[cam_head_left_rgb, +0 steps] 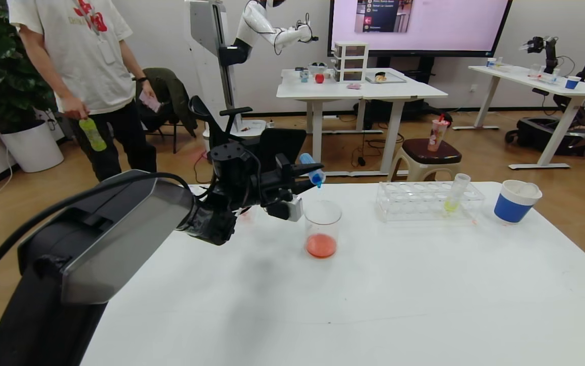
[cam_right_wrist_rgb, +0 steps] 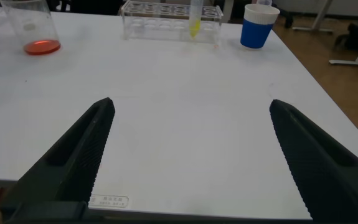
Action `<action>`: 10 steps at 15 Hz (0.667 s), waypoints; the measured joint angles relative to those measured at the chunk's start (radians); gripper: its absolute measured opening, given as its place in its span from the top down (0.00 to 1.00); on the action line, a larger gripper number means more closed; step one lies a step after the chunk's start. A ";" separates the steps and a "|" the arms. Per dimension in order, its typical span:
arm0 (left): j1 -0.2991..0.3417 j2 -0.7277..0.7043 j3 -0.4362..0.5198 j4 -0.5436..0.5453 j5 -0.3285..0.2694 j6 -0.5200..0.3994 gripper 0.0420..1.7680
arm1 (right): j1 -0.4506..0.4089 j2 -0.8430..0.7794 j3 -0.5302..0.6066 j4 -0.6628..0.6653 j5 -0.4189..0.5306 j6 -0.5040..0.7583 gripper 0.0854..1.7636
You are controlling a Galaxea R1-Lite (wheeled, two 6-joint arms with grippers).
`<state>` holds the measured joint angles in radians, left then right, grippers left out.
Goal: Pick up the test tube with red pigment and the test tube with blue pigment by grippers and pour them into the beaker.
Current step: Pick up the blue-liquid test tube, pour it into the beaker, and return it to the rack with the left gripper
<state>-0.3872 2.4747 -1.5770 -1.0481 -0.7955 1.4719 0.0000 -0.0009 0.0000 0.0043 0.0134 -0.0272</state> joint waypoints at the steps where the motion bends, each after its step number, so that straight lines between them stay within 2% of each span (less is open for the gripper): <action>1: 0.000 0.002 0.000 0.003 0.000 0.020 0.73 | 0.000 0.000 0.000 0.000 0.000 0.000 0.02; 10: 0.008 0.004 0.003 0.001 0.001 0.180 0.73 | 0.000 0.000 0.000 0.000 0.000 0.000 0.02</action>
<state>-0.3789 2.4785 -1.5736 -1.0468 -0.7947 1.6519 0.0000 -0.0009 0.0000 0.0038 0.0130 -0.0268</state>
